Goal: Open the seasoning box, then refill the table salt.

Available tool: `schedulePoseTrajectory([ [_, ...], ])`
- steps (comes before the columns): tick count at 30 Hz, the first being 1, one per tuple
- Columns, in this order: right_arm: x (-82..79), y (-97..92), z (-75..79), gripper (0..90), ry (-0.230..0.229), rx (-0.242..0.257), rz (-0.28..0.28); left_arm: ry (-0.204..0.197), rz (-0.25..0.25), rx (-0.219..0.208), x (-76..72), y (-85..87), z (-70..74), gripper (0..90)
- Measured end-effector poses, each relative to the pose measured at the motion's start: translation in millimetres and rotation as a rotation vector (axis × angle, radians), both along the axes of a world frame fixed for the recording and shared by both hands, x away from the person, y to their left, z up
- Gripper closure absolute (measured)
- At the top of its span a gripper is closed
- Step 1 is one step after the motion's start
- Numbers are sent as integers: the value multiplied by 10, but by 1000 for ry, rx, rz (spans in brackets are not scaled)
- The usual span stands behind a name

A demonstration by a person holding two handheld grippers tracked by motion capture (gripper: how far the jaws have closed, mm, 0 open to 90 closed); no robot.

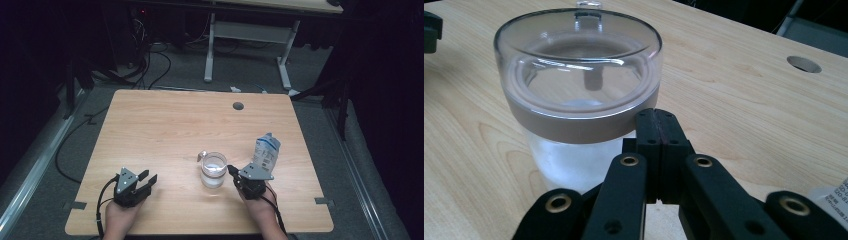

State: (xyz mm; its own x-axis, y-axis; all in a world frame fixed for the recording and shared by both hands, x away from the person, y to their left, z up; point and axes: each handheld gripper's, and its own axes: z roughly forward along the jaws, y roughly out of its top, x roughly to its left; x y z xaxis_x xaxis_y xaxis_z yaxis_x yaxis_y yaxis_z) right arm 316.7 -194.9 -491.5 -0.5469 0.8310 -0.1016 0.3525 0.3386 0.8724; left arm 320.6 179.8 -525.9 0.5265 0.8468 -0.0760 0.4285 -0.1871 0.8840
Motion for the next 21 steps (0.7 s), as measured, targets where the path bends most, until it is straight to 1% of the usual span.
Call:
schedulePoseTrajectory([
  [4, -55, 27, 1, 900, 0, -3, 8, 8, -3, -10, 2, 0, 0, 606],
  [5, -75, 38, 3, 900, 0, -7, 13, 4, -2, -7, 4, -1, 1, 606],
  [10, -158, 96, 4, 900, -7, -19, 40, 9, -8, -10, 10, -18, -2, 607],
  [21, -225, 195, 0, 900, -13, -22, 73, 9, -10, -13, 16, -18, 3, 609],
])
